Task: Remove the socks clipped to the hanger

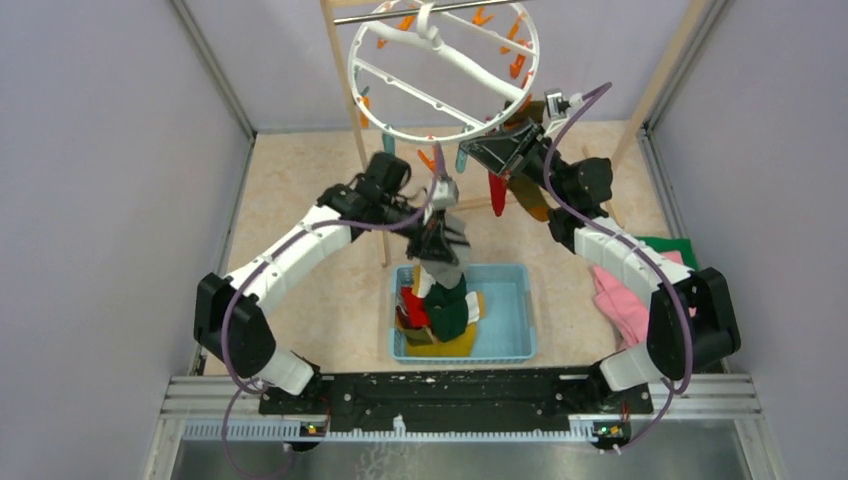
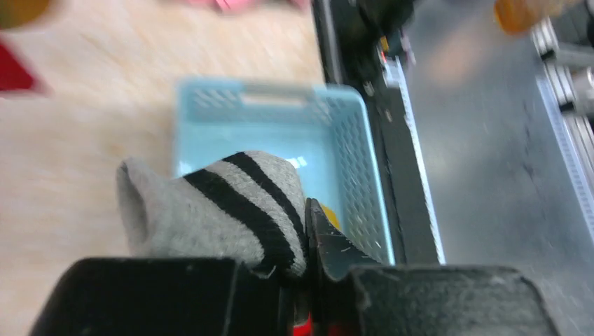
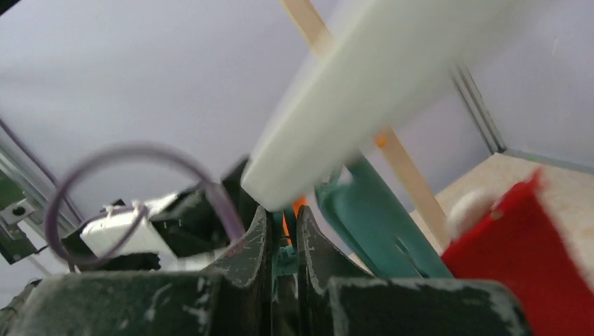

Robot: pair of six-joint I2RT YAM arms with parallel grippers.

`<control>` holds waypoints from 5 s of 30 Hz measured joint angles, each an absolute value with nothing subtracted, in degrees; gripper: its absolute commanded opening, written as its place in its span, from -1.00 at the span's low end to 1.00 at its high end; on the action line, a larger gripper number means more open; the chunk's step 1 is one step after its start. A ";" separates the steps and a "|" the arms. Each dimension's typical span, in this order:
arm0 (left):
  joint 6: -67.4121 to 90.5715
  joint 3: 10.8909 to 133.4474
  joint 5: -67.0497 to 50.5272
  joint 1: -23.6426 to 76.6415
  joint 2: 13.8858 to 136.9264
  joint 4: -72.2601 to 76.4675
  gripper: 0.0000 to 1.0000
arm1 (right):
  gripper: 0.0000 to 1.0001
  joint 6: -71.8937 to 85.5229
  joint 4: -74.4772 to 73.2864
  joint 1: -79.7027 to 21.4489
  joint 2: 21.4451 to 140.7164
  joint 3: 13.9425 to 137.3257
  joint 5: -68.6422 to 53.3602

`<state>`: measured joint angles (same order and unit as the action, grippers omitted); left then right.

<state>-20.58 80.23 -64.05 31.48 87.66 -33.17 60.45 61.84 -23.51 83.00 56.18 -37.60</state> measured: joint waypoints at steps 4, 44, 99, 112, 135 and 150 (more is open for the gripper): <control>-29.30 71.44 -57.41 38.85 87.33 -42.19 -0.67 | -1.00 60.01 60.36 -23.59 83.11 59.11 -36.69; -40.32 80.03 -40.58 32.99 84.73 -50.37 0.98 | 0.97 29.61 20.01 -22.20 53.80 46.24 -18.70; -20.69 85.52 -51.88 30.61 83.31 -37.67 -1.00 | 0.95 36.47 31.42 -37.08 66.13 49.95 -29.87; -20.67 83.77 -48.73 30.52 82.83 -35.90 -1.00 | 0.97 26.98 22.04 -34.06 62.04 55.44 -12.36; -20.64 83.02 -44.62 31.18 82.87 -33.54 -1.00 | -0.36 16.82 19.05 -37.36 70.04 64.34 -4.84; -26.30 79.35 -46.46 31.99 82.94 -37.71 -1.00 | -0.99 17.61 19.64 -37.39 71.13 64.99 -6.09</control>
